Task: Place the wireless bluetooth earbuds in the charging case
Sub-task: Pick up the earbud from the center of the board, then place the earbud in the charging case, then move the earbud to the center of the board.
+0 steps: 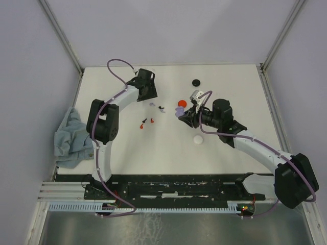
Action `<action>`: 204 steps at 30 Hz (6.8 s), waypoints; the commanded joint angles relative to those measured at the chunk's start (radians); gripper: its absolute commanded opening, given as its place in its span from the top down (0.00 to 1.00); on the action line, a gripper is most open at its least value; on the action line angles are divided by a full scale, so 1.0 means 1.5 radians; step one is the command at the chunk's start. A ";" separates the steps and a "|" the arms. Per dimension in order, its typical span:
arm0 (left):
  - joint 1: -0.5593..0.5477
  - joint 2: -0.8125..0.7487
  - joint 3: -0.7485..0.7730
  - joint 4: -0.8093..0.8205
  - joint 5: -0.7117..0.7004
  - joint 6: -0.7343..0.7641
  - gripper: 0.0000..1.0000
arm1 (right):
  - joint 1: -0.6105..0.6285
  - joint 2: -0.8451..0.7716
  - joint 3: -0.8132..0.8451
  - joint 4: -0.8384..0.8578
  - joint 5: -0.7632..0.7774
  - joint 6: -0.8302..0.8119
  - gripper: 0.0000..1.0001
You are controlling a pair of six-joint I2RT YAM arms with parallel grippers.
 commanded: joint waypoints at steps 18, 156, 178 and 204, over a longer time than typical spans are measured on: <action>-0.050 0.071 0.033 -0.030 -0.122 -0.038 0.48 | -0.019 0.023 0.011 0.045 -0.011 0.007 0.91; -0.352 -0.691 -0.531 0.560 -0.064 0.106 0.64 | 0.062 -0.001 0.036 0.381 0.037 0.060 0.94; -0.259 -0.702 -0.445 0.312 -0.089 0.054 0.28 | 0.022 -0.056 -0.069 0.309 0.140 0.046 0.94; -0.124 -0.138 -0.137 0.071 0.027 0.055 0.37 | 0.016 -0.106 -0.134 0.241 0.213 0.017 0.93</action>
